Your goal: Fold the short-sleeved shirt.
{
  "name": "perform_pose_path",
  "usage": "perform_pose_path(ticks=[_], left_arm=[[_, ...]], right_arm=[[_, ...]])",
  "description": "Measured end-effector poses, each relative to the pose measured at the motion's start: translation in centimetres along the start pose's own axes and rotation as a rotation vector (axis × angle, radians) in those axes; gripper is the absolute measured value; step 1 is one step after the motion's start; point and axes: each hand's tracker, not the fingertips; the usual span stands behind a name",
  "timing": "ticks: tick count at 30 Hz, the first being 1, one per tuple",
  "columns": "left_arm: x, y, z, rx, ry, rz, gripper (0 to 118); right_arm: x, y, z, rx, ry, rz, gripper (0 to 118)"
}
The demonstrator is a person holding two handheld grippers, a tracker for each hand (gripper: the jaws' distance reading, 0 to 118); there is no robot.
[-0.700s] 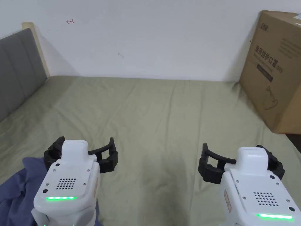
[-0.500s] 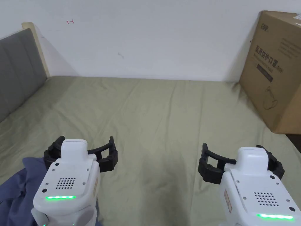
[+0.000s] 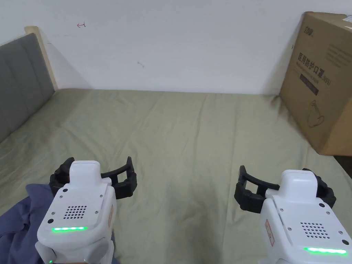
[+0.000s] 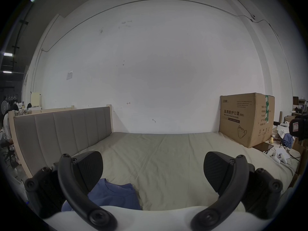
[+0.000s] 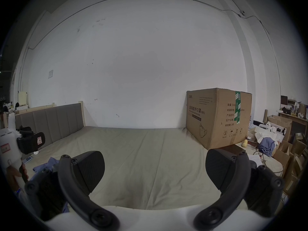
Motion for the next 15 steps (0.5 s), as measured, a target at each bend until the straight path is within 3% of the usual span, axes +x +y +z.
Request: perform_pose_path(ticks=[11,12,13,14,15], left_arm=[[0.4,0.18,0.12,0.01,-0.007,-0.027,118],[0.46,0.21,0.2,0.015,-0.006,-0.023,118],[0.49,0.27,0.29,0.019,-0.007,-0.014,117],[0.47,0.31,0.44,0.025,-0.014,-0.002,111],[0.4,0.28,0.68,0.035,-0.035,0.021,95]], right_arm=[[0.06,0.12,0.04,-0.008,-0.011,0.012,114],[0.04,0.16,0.08,-0.008,-0.014,0.014,109],[-0.01,0.27,0.15,-0.014,-0.021,0.015,95],[0.0,0.33,0.16,-0.019,-0.02,0.016,74],[0.05,0.37,0.17,-0.022,-0.016,0.012,49]])
